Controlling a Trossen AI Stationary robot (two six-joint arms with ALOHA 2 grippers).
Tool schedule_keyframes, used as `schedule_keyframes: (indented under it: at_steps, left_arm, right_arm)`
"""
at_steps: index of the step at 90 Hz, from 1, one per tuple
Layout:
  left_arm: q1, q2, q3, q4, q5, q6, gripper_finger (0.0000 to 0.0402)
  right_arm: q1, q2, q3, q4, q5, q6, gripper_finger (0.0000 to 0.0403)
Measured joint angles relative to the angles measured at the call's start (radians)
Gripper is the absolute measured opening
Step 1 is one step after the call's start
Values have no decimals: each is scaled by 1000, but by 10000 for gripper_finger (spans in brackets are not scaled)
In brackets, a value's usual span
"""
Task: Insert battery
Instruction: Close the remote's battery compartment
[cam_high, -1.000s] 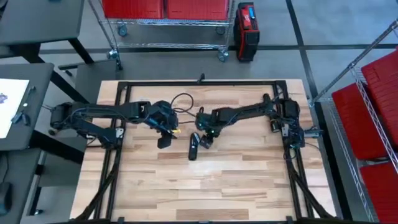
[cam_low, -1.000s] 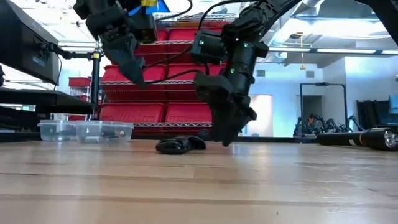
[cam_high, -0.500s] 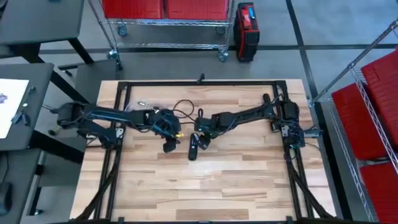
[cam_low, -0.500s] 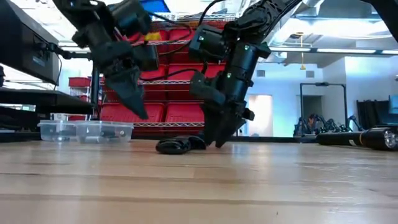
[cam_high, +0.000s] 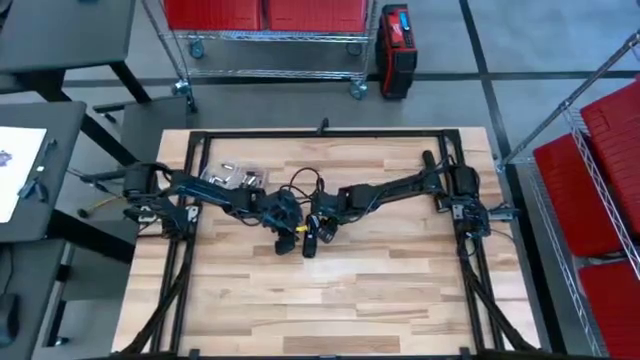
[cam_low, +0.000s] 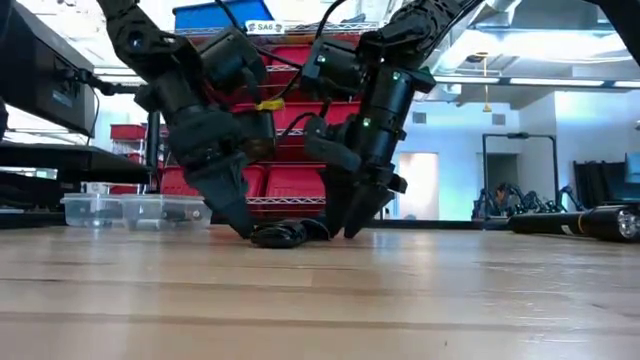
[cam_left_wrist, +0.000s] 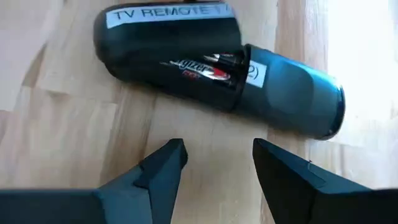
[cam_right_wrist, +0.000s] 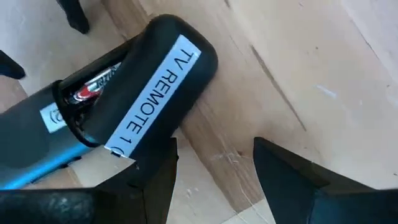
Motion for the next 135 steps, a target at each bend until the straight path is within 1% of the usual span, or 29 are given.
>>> schedule_keyframes:
  at_steps: [33,42,64,75,105,121,135]
  left_arm:
    - [0,2,-1,18,-12,4,179]
    - [0,2,-1,18,-13,8,179]
    - [0,3,-1,13,-15,20,179]
    - [0,3,-1,13,-16,15,179]
    - [1,3,-1,11,-16,13,179]
    - [1,3,-1,13,-16,14,179]
    - [1,3,-2,14,-15,26,179]
  right_arm:
    - [6,9,46,12,-43,-17,198]
    - [8,9,48,19,-65,-22,198]
    - [7,-10,49,-10,-75,-25,198]
    - [-4,-31,51,3,-72,-28,198]
    - [-15,-21,50,37,-58,-36,198]
    - [-12,-21,50,118,-51,-38,198]
    - [-11,-21,50,121,-50,-54,194]
